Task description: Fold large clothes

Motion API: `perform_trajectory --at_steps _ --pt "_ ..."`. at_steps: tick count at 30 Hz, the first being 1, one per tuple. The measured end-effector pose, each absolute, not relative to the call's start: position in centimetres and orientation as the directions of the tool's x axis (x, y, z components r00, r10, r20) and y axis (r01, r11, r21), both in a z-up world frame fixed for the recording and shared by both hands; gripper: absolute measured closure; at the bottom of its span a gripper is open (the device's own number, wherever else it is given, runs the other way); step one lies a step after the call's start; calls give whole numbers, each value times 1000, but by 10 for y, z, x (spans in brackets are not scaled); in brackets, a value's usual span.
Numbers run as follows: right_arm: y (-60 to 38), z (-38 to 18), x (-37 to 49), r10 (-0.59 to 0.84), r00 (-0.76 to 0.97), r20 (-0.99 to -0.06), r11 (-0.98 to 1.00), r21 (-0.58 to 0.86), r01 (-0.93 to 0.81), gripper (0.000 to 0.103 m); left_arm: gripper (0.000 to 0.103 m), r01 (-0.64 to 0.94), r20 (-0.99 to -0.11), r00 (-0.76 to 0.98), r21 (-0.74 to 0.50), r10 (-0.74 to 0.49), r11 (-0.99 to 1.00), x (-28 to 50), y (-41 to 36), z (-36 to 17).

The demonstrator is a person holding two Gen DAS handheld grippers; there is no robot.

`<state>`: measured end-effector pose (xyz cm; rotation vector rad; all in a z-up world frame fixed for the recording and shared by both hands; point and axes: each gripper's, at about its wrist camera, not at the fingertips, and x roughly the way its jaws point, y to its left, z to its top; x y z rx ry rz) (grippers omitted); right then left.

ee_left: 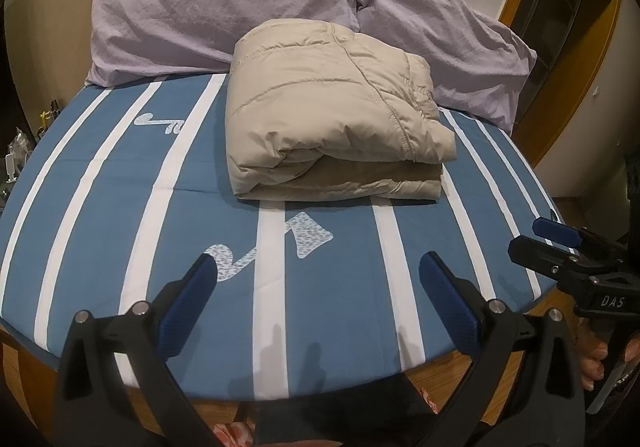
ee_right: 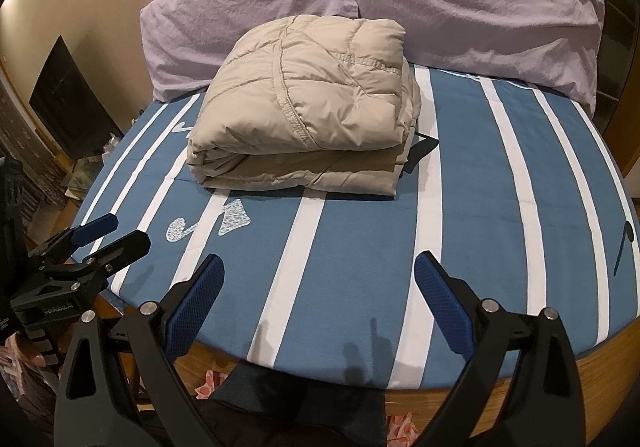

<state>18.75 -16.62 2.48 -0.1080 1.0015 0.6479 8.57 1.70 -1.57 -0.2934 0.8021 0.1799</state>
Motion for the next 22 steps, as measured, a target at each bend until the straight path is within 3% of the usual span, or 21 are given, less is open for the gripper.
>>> perform_trajectory --at_steps 22 --pt "-165 23 187 461 356 -812 804 214 -554 5 2 -274 -734 677 -184 54 944 88 21 -21"
